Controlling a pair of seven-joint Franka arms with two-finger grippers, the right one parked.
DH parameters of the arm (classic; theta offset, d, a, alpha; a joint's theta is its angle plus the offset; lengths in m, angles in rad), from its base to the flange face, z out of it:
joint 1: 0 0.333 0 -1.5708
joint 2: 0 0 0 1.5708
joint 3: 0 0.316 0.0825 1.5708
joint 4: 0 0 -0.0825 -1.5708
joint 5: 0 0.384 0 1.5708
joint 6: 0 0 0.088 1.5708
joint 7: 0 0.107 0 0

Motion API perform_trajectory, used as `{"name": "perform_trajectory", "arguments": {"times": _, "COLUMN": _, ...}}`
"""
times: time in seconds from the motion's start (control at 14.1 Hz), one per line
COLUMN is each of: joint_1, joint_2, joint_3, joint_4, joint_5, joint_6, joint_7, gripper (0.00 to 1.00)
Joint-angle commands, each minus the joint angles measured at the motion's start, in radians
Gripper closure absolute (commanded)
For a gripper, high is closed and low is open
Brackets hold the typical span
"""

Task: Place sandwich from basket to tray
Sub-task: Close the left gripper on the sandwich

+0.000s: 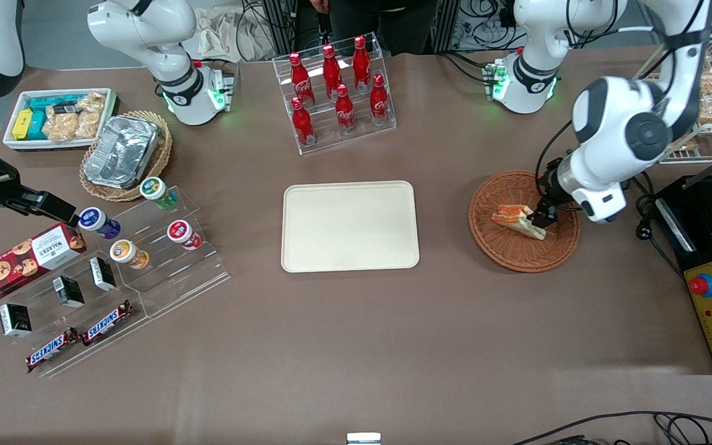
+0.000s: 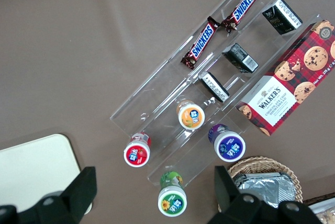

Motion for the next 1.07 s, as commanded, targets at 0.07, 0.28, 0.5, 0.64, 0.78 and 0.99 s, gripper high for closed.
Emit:
{"name": "perform_trajectory", "arguments": {"times": 0.07, "joint_1": -0.003, "joint_2": 0.023, "joint_3": -0.001, "joint_4": 0.124, "joint_5": -0.011, "joint_6": -0.084, "joint_7": -0.024, "gripper": 0.01}}
{"name": "perform_trajectory", "arguments": {"times": 0.28, "joint_1": -0.006, "joint_2": 0.056, "joint_3": -0.002, "joint_4": 0.135, "joint_5": 0.003, "joint_6": -0.071, "joint_7": -0.027, "gripper": 0.01}}
{"name": "perform_trajectory", "arguments": {"times": 0.5, "joint_1": -0.028, "joint_2": 0.139, "joint_3": -0.001, "joint_4": 0.135, "joint_5": 0.006, "joint_6": -0.035, "joint_7": -0.029, "gripper": 0.01}}
{"name": "perform_trajectory", "arguments": {"times": 0.64, "joint_1": -0.028, "joint_2": 0.183, "joint_3": 0.001, "joint_4": 0.131, "joint_5": 0.019, "joint_6": 0.014, "joint_7": -0.026, "gripper": 0.01}}
{"name": "perform_trajectory", "arguments": {"times": 0.78, "joint_1": -0.026, "joint_2": 0.216, "joint_3": 0.001, "joint_4": 0.124, "joint_5": 0.045, "joint_6": 0.026, "joint_7": -0.027, "gripper": 0.01}}
{"name": "perform_trajectory", "arguments": {"times": 0.99, "joint_1": -0.022, "joint_2": 0.231, "joint_3": 0.002, "joint_4": 0.092, "joint_5": 0.069, "joint_6": 0.038, "joint_7": -0.02, "gripper": 0.01}}
